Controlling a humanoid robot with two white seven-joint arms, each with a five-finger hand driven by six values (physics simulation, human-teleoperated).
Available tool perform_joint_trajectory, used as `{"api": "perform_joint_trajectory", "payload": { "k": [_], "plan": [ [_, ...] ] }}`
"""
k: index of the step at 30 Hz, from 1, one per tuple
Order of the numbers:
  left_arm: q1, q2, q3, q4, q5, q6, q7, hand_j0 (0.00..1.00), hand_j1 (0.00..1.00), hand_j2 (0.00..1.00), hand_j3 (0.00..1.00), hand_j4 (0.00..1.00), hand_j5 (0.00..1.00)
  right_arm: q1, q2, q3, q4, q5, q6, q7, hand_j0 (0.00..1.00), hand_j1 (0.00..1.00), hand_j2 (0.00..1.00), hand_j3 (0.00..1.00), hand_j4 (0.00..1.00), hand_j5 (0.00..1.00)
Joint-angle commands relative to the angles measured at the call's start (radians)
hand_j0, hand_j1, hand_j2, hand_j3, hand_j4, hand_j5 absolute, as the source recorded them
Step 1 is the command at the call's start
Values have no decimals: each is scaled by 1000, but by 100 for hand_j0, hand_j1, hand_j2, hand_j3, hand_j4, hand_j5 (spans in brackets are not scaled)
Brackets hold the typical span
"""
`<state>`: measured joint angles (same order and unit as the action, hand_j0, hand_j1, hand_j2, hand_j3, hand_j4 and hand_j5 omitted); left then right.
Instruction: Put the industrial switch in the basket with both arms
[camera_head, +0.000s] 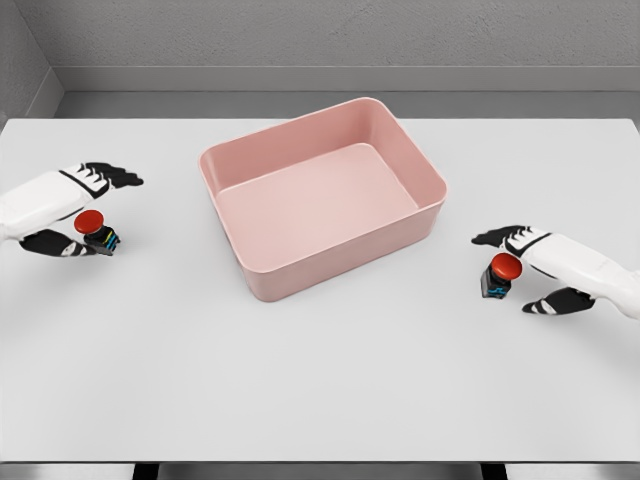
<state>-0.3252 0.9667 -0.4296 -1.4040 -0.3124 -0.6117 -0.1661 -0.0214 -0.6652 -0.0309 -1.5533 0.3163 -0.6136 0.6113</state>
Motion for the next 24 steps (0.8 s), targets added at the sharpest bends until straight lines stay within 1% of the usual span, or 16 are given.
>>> {"api": "perform_joint_trajectory", "payload": {
  "k": [1, 8, 13, 14, 16, 18, 19, 22, 24],
  "plan": [
    [0, 1, -6, 3, 1, 1, 0, 100, 100, 100, 100, 100, 100, 0, -5, 2, 24, 3, 3, 0, 100, 100, 100, 100, 100, 100],
    [0, 1, -17, 7, -5, 1, 0, 100, 100, 100, 100, 100, 100, -2, -2, 3, 27, 41, 3, 0, 100, 100, 100, 100, 100, 100],
    [-6, 1, -17, 30, -5, 1, -1, 100, 100, 100, 100, 100, 100, -3, 3, 3, 27, 61, 3, 0, 100, 100, 100, 100, 100, 100],
    [-6, 3, -20, 40, -5, 1, -1, 100, 100, 100, 100, 100, 100, -3, 4, 5, 25, 63, 3, 0, 100, 100, 100, 100, 100, 100],
    [-21, 1, -47, 56, -5, 1, -3, 100, 100, 100, 100, 100, 100, -5, 6, 5, 22, 63, 3, 0, 100, 100, 100, 100, 100, 100],
    [-28, 0, -55, 68, -5, 1, -10, 100, 100, 100, 100, 100, 100, -8, 9, 9, 19, 63, 3, 0, 100, 100, 100, 100, 100, 100],
    [-31, 0, -61, 71, -5, 1, -12, 100, 100, 100, 100, 100, 100, -40, 9, 42, 22, 66, 3, 0, 100, 100, 100, 100, 100, 100],
    [-38, 0, -74, 72, -5, 1, -12, 100, 100, 100, 100, 100, 100, -64, 9, 65, 19, 72, 3, 0, 100, 100, 100, 100, 100, 100],
    [-40, 0, -77, 72, -5, 1, -12, 100, 100, 100, 100, 100, 100, -83, 10, 98, 22, 75, 3, 0, 100, 100, 100, 100, 100, 100]
  ]
}}
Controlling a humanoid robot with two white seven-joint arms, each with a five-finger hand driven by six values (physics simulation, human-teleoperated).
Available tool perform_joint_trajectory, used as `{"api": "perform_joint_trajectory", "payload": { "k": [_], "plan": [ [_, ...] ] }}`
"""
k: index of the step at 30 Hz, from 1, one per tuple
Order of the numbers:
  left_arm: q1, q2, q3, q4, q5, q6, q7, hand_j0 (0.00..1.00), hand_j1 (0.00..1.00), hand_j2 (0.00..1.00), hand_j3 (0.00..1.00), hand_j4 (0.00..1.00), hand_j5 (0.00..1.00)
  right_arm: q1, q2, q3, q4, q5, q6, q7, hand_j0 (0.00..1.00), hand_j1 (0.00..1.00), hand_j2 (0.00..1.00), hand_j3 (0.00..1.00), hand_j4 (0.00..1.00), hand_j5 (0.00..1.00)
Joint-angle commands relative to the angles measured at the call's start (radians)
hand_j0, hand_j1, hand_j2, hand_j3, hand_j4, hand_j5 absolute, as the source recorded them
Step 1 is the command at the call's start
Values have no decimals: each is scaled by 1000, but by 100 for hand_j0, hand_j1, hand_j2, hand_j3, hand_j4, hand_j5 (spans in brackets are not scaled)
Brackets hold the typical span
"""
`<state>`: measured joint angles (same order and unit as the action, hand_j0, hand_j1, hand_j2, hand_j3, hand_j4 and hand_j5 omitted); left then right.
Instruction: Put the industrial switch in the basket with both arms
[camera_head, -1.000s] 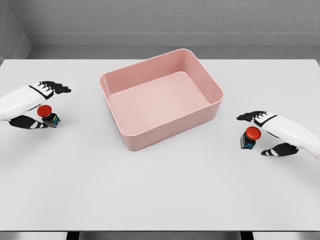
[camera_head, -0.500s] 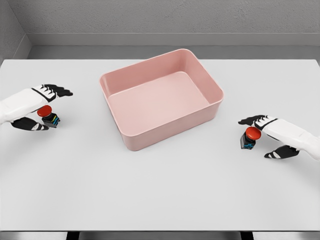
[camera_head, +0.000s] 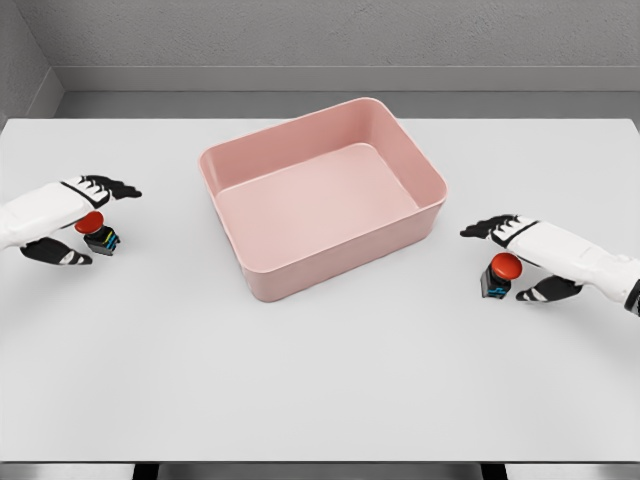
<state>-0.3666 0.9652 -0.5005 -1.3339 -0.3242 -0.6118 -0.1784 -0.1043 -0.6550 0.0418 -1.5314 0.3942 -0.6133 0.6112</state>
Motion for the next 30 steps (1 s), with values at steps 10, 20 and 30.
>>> {"api": "perform_joint_trajectory", "payload": {
  "k": [10, 20, 30],
  "plan": [
    [-18, -2, -12, 30, -9, 1, -1, 86, 86, 86, 86, 86, 86, -2, 0, 47, 2, 8, 2, 0, 100, 100, 100, 100, 100, 100],
    [-25, -2, -12, 47, -9, 1, -9, 83, 83, 83, 83, 83, 83, -3, 0, 47, 2, 11, 2, 0, 86, 86, 86, 86, 86, 86],
    [-32, -3, -12, 56, -27, 1, -10, 74, 74, 74, 74, 74, 74, -3, -2, 46, 4, 32, 2, 0, 68, 68, 68, 68, 68, 68]
  ]
}}
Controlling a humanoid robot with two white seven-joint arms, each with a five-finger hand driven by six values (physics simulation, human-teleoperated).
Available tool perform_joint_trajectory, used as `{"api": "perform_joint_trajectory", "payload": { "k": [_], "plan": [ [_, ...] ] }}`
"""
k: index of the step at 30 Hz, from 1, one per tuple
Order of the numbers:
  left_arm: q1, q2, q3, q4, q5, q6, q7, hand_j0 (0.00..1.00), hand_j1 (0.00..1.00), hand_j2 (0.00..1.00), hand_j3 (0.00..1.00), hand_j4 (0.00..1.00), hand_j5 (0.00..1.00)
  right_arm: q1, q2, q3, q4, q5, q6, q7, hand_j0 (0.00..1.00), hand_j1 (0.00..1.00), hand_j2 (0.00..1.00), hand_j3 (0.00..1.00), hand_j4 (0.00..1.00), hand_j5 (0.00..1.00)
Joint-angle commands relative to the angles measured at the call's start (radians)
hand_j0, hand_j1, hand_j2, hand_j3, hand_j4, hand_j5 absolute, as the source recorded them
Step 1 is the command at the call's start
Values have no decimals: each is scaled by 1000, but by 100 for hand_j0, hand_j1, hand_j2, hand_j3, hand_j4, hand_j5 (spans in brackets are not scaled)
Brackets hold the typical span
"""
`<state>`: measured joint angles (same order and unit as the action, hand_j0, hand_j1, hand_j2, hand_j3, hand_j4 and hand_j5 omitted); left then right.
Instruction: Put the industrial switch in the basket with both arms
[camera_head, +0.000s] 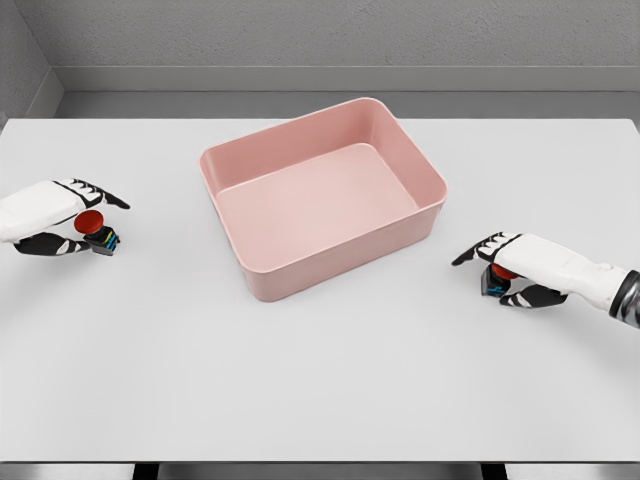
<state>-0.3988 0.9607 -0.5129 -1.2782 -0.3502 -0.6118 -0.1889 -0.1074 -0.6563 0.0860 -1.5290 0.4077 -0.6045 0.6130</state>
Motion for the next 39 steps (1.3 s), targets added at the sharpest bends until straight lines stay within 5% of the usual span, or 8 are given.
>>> {"api": "perform_joint_trajectory", "payload": {
  "k": [1, 17, 39],
  "plan": [
    [0, 1, 1, 0, -1, 1, 0, 74, 74, 74, 74, 74, 74, 0, 0, 3, 1, 19, -6, -2, 68, 68, 68, 68, 68, 68],
    [-6, -8, -21, 0, -1, 1, -6, 71, 71, 71, 71, 71, 71, 2, -9, 1, -3, 5, -6, -2, 42, 42, 42, 42, 42, 42],
    [-8, -8, -29, 0, 0, 1, -21, 46, 46, 46, 46, 46, 46, -21, -17, -5, -7, -18, -6, -2, 42, 42, 42, 42, 42, 42]
  ]
}}
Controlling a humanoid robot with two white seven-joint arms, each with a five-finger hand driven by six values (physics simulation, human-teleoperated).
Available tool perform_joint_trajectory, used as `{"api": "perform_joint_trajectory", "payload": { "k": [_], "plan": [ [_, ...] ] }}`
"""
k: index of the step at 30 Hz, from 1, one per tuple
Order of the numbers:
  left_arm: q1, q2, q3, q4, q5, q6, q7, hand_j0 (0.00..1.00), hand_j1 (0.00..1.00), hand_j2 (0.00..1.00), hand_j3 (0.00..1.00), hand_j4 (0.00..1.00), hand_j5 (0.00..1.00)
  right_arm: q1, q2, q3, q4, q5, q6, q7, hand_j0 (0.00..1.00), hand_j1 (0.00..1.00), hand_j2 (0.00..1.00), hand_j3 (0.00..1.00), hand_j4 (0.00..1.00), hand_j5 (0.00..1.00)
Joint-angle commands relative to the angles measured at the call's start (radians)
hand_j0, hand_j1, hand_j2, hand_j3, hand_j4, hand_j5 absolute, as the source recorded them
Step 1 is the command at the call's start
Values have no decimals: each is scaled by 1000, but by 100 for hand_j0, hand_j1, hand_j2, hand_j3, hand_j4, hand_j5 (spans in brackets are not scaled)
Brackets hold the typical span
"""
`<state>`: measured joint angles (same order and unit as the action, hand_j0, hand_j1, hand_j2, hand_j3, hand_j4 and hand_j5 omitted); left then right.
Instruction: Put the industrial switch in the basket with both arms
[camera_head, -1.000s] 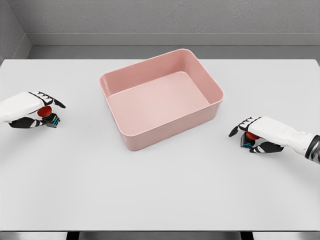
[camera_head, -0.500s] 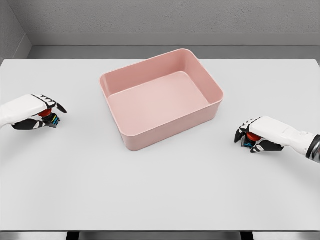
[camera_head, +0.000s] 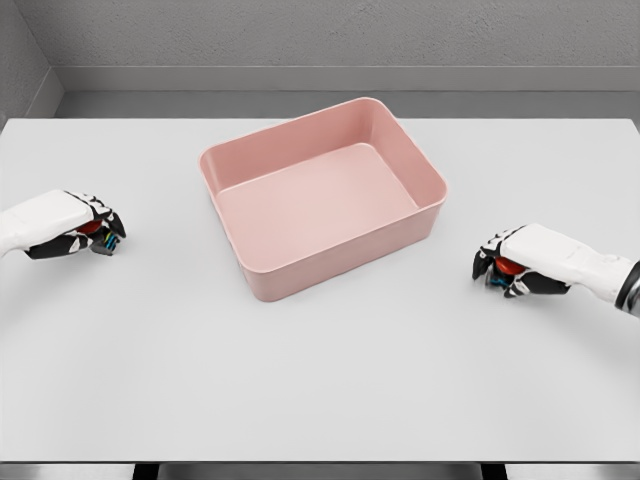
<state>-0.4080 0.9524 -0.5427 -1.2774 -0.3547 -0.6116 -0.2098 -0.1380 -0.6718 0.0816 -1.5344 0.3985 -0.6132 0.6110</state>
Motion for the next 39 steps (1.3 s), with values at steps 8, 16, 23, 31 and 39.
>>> {"api": "perform_joint_trajectory", "payload": {
  "k": [8, 16, 23, 31, 39],
  "plan": [
    [-5, 2, 0, 0, 5, 1, 0, 47, 47, 47, 47, 47, 47, -44, -40, 1, -6, -38, 2, 0, 42, 42, 42, 42, 42, 42],
    [-12, 3, 1, -11, 10, 1, -11, 47, 47, 47, 47, 47, 47, -103, -77, 3, -6, -98, 2, 0, 42, 42, 42, 42, 42, 42],
    [-29, 12, 1, -19, 14, 1, -11, 47, 47, 47, 47, 47, 47, -181, -77, 10, -7, -116, 2, 0, 42, 42, 42, 42, 42, 42],
    [-43, 17, 1, -57, 14, 1, -13, 47, 47, 47, 47, 47, 47, -203, -75, 26, -7, -118, 2, 0, 39, 39, 39, 39, 39, 39],
    [-69, 22, 3, -89, 22, 1, -20, 46, 46, 46, 46, 46, 46, -284, -55, 87, -9, -147, 2, 0, 39, 39, 39, 39, 39, 39]
  ]
}}
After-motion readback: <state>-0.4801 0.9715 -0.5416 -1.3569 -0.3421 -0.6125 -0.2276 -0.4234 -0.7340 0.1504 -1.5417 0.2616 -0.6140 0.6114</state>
